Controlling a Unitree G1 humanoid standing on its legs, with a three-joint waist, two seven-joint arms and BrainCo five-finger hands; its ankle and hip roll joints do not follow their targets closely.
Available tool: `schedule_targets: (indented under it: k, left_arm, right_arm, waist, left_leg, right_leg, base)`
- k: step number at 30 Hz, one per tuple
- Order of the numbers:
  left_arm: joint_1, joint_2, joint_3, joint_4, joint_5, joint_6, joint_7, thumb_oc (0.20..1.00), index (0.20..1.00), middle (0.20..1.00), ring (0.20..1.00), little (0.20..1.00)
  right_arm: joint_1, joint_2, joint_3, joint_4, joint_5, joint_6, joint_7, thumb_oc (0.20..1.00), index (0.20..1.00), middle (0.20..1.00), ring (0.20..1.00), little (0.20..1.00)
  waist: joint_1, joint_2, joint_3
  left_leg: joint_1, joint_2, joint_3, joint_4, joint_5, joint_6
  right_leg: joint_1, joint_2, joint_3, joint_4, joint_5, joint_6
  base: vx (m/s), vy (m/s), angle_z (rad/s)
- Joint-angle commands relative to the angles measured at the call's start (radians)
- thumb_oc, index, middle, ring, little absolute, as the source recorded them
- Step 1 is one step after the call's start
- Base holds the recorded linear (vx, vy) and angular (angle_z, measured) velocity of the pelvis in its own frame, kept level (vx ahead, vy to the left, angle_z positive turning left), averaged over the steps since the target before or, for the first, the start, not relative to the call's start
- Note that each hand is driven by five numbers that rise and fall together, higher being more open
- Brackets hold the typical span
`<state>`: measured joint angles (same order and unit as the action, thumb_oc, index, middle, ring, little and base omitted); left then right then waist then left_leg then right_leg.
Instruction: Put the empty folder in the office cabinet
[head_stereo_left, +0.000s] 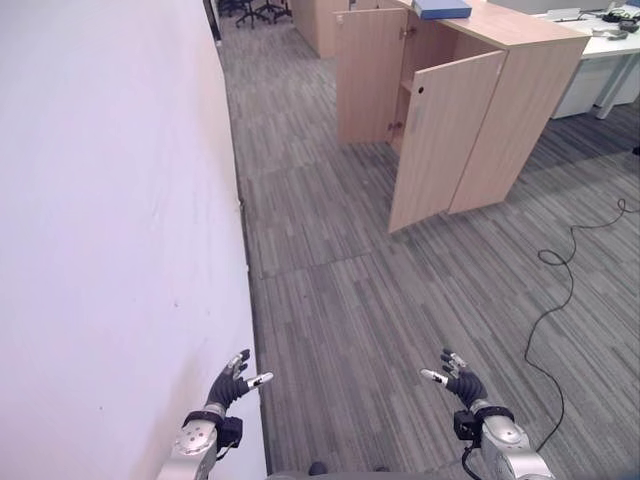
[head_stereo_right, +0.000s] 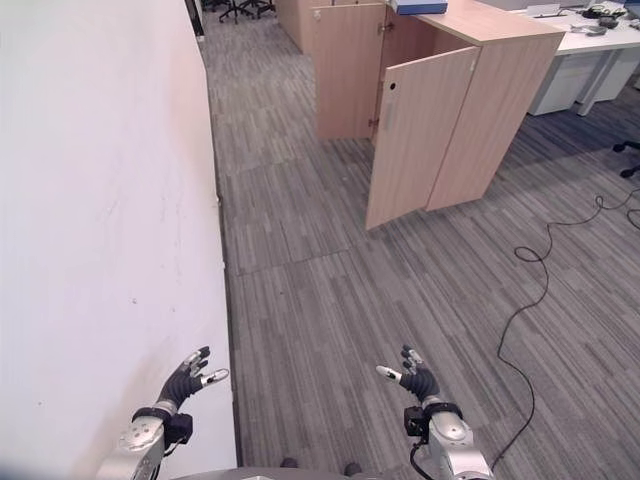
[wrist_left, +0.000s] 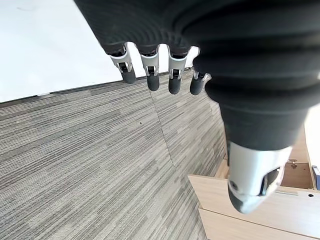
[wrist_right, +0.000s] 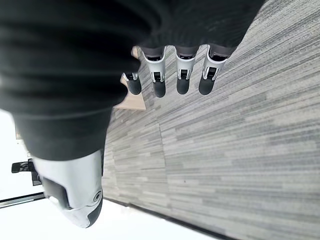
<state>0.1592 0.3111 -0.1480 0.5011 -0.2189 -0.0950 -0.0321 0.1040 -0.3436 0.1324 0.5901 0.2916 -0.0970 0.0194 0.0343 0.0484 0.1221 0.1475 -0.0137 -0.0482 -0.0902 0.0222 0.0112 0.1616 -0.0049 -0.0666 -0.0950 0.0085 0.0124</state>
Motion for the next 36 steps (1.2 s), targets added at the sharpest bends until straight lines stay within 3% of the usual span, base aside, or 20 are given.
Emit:
schedule_targets:
  k: [1,9,12,13,14,16,17,19,22,26,27,28,30,32,33,34,35,36]
  left_arm:
    - [-0.069,0.019,0.017,0.023,0.002,-0.035,0.004,1.0,1.0,1.0,1.0,1.0]
    - [-0.087,0.02,0.007,0.037,-0.005,-0.028,0.01,1.0,1.0,1.0,1.0,1.0]
    - [-0.096,0.025,0.008,0.03,-0.013,-0.028,0.007,1.0,1.0,1.0,1.0,1.0]
    - [-0.107,0.012,0.0,0.027,-0.028,-0.03,0.008,1.0,1.0,1.0,1.0,1.0]
    - [-0.108,0.012,0.0,0.028,-0.028,-0.03,0.008,1.0,1.0,1.0,1.0,1.0]
    - [-0.111,0.01,-0.01,0.036,-0.025,-0.024,0.007,1.0,1.0,1.0,1.0,1.0]
    - [-0.111,0.01,-0.01,0.036,-0.025,-0.025,0.007,1.0,1.0,1.0,1.0,1.0]
    - [-0.111,0.009,-0.017,0.038,-0.024,-0.019,0.012,1.0,1.0,1.0,1.0,1.0]
    - [-0.111,0.008,-0.008,0.042,-0.022,-0.021,0.019,1.0,1.0,1.0,1.0,1.0]
    - [-0.098,0.018,0.01,0.037,-0.021,-0.021,0.026,1.0,1.0,1.0,1.0,1.0]
    - [-0.087,0.021,0.019,0.04,-0.022,-0.02,0.027,1.0,1.0,1.0,1.0,1.0]
    - [-0.068,0.037,0.027,0.041,-0.003,-0.018,0.022,1.0,1.0,1.0,1.0,1.0]
    - [-0.067,0.04,0.033,0.043,0.002,-0.015,0.019,1.0,1.0,1.0,1.0,1.0]
    - [-0.069,0.054,0.035,0.058,0.01,-0.014,0.019,1.0,1.0,1.0,1.0,1.0]
    - [-0.071,0.068,0.043,0.06,0.011,-0.01,0.018,1.0,1.0,1.0,1.0,1.0]
    - [-0.071,0.067,0.042,0.06,0.011,-0.01,0.018,1.0,1.0,1.0,1.0,1.0]
    - [-0.072,0.07,0.044,0.061,0.01,-0.01,0.019,1.0,1.0,1.0,1.0,1.0]
    - [-0.074,0.079,0.048,0.05,0.003,-0.01,0.022,1.0,1.0,1.0,1.0,1.0]
  right_arm:
    - [-0.034,-0.006,-0.036,-0.028,-0.014,-0.021,-0.006,1.0,1.0,1.0,1.0,1.0]
    - [-0.019,-0.024,-0.049,-0.023,0.005,-0.026,-0.007,1.0,1.0,1.0,1.0,1.0]
    - [-0.024,-0.032,-0.051,-0.012,0.019,-0.035,-0.004,1.0,1.0,1.0,1.0,1.0]
    - [-0.029,-0.046,-0.06,-0.002,0.015,-0.034,-0.013,1.0,1.0,1.0,1.0,1.0]
    - [-0.03,-0.046,-0.06,-0.002,0.015,-0.035,-0.013,1.0,1.0,1.0,1.0,1.0]
    - [-0.033,-0.04,-0.081,0.018,0.054,-0.028,-0.024,1.0,1.0,1.0,1.0,1.0]
    - [-0.033,-0.04,-0.081,0.018,0.055,-0.029,-0.024,1.0,1.0,1.0,1.0,1.0]
    - [-0.043,-0.029,-0.082,0.025,0.105,-0.03,-0.027,1.0,1.0,1.0,1.0,1.0]
    - [-0.066,-0.025,-0.058,0.039,0.085,-0.027,-0.039,1.0,1.0,1.0,1.0,1.0]
    - [-0.091,-0.011,-0.031,0.043,0.072,-0.022,-0.038,1.0,1.0,1.0,1.0,1.0]
    - [-0.093,-0.003,-0.019,0.04,0.067,-0.017,-0.029,1.0,1.0,1.0,1.0,1.0]
    - [-0.071,0.01,-0.006,0.036,0.044,-0.011,-0.015,1.0,1.0,1.0,1.0,1.0]
    - [-0.073,0.021,-0.006,0.039,0.035,-0.006,-0.007,1.0,1.0,1.0,1.0,1.0]
    - [-0.073,0.035,-0.001,0.062,0.041,-0.008,-0.001,1.0,1.0,1.0,1.0,1.0]
    - [-0.087,0.045,0.0,0.081,0.043,-0.004,0.007,1.0,1.0,1.0,1.0,1.0]
    - [-0.086,0.044,0.0,0.081,0.044,-0.004,0.007,1.0,1.0,1.0,1.0,1.0]
    - [-0.09,0.047,-0.001,0.084,0.045,-0.006,0.008,1.0,1.0,1.0,1.0,1.0]
    - [-0.101,0.048,-0.001,0.075,0.044,-0.006,0.01,1.0,1.0,1.0,1.0,1.0]
  waist:
    - [0.002,-0.037,0.006]
    - [-0.011,-0.023,0.029]
    - [-0.002,-0.045,0.076]
    - [0.007,-0.054,0.119]
    - [0.005,-0.054,0.118]
    - [0.025,-0.057,0.117]
    - [0.026,-0.06,0.116]
    - [0.045,-0.056,0.114]
    - [0.087,-0.066,0.11]
    - [0.137,-0.084,0.095]
    - [0.151,-0.089,0.081]
    - [0.171,-0.108,0.056]
    - [0.176,-0.12,0.044]
    - [0.18,-0.146,0.025]
    - [0.181,-0.155,0.016]
    - [0.179,-0.16,0.016]
    - [0.174,-0.159,0.019]
    - [0.173,-0.144,0.033]
  left_leg:
    - [-0.004,0.064,-0.056,0.003,-0.075,-0.052]
    - [-0.029,0.113,-0.083,0.01,-0.05,-0.08]
    - [-0.142,0.112,-0.09,0.215,-0.068,-0.102]
    - [-0.269,0.089,-0.075,0.356,-0.015,-0.091]
    - [-0.274,0.087,-0.077,0.362,-0.017,-0.09]
    - [-0.388,0.064,-0.022,0.318,0.025,-0.076]
    - [-0.387,0.062,-0.02,0.317,0.025,-0.076]
    - [-0.443,0.046,-0.01,0.241,0.084,-0.077]
    - [-0.533,0.019,-0.009,0.131,0.103,-0.076]
    - [-0.587,0.038,0.029,0.107,0.141,-0.077]
    - [-0.569,0.043,0.013,0.094,0.145,-0.073]
    - [-0.569,0.037,-0.033,0.115,0.21,-0.067]
    - [-0.563,0.031,-0.033,0.126,0.206,-0.058]
    - [-0.552,0.012,-0.019,0.142,0.186,-0.039]
    - [-0.517,-0.008,-0.007,0.141,0.153,-0.017]
    - [-0.515,-0.013,-0.007,0.14,0.148,-0.018]
    - [-0.496,-0.018,-0.004,0.135,0.134,-0.01]
    - [-0.476,-0.01,0.001,0.134,0.119,0.005]
  right_leg:
    - [0.001,-0.082,0.012,0.047,-0.088,0.083]
    - [-0.043,-0.028,0.022,0.103,-0.129,0.046]
    - [-0.051,-0.018,0.031,0.12,-0.135,0.021]
    - [-0.022,-0.024,0.021,0.113,-0.146,0.001]
    - [-0.024,-0.024,0.019,0.113,-0.147,0.002]
    - [0.021,-0.027,0.016,0.084,-0.166,0.002]
    - [0.022,-0.03,0.016,0.083,-0.168,0.003]
    - [0.055,-0.022,0.032,0.056,-0.185,0.003]
    - [0.103,-0.011,0.083,0.034,-0.217,-0.001]
    - [0.171,-0.024,0.144,0.03,-0.27,0.008]
    - [0.18,-0.026,0.158,0.033,-0.275,0.015]
    - [0.191,-0.051,0.176,0.06,-0.295,0.034]
    - [0.18,-0.067,0.174,0.079,-0.295,0.045]
    - [0.154,-0.091,0.173,0.152,-0.245,0.081]
    - [0.094,-0.094,0.179,0.277,-0.115,0.13]
    - [0.095,-0.099,0.176,0.28,-0.122,0.129]
    - [0.067,-0.097,0.173,0.347,-0.053,0.15]
    - [0.015,-0.098,0.161,0.457,0.057,0.177]
  base:
    - [0.01,-0.11,0.1]
    - [0.02,-0.127,0.11]
    - [-0.02,-0.178,0.11]
    - [0.01,-0.144,0.12]
    - [0.15,-0.107,0.3]
    - [0.21,-0.005,0.18]
    - [0.19,0.029,0.01]
    - [0.23,0.028,0.03]
    - [0.29,0.029,-0.1]
    - [0.37,0.119,-0.48]
    - [0.72,0.358,-1.03]
    - [0.59,0.301,-0.82]
    - [0.4,0.217,-0.43]
    - [0.4,0.248,-0.25]
    - [0.33,0.208,0.01]
    - [0.26,0.186,0.16]
    - [0.13,0.146,0.17]
    - [0.13,0.146,0.15]
